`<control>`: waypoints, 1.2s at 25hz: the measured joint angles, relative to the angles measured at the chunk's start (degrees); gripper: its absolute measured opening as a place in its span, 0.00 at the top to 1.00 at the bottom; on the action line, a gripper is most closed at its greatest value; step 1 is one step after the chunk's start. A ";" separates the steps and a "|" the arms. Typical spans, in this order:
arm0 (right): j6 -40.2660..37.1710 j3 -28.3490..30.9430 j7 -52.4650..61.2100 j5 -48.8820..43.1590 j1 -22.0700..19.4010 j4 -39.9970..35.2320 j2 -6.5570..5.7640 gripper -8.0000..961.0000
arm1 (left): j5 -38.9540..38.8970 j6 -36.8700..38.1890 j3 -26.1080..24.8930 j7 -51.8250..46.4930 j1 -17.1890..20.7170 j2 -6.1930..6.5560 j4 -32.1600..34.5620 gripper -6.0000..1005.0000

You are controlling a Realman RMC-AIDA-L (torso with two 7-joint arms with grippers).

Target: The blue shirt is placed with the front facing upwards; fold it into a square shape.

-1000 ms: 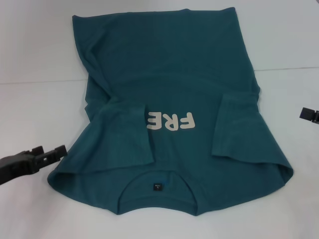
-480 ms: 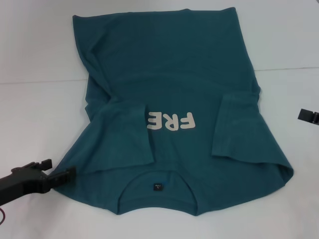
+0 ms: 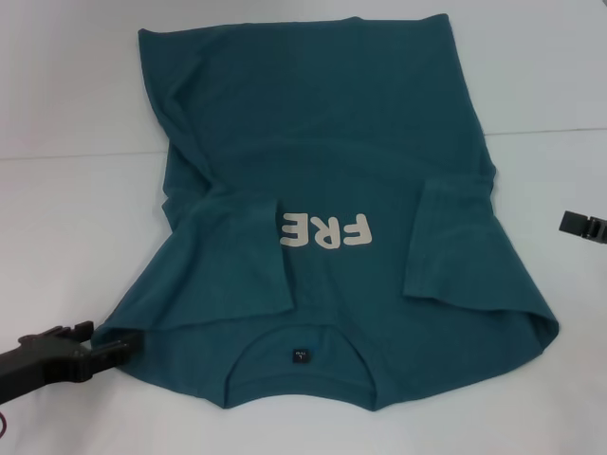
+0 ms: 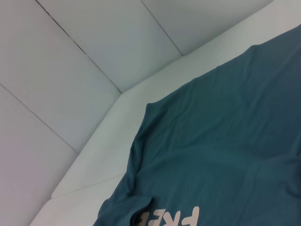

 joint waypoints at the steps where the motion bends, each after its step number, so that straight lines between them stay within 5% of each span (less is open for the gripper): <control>1: 0.00 0.00 0.00 0.00 0.00 0.00 0.05 0.12 | 0.00 -0.13 -0.05 -0.01 0.00 -0.01 -0.01 0.22; 8: 0.01 -0.11 0.42 -0.01 -0.02 0.00 0.11 0.12 | 0.68 -1.07 0.17 -0.84 -0.70 0.09 -0.35 0.23; 18: -0.80 -0.06 3.33 -0.07 -0.07 -0.28 -0.58 0.12 | 2.47 -1.04 0.27 -2.61 -1.86 0.12 -0.61 0.66; 20: -1.65 -0.53 6.11 -1.16 0.27 -0.61 -1.67 0.12 | 2.47 -0.56 0.26 -3.73 -1.91 0.11 -0.36 0.72; 27: -9.65 -0.64 25.72 -13.85 6.64 -0.80 -8.82 0.12 | 2.00 4.92 0.02 -9.16 -2.15 0.10 2.45 0.86; 30: -10.28 -0.56 29.82 -20.33 9.32 -1.07 -9.75 0.12 | 1.94 7.21 0.02 -11.17 -2.37 0.09 4.00 0.91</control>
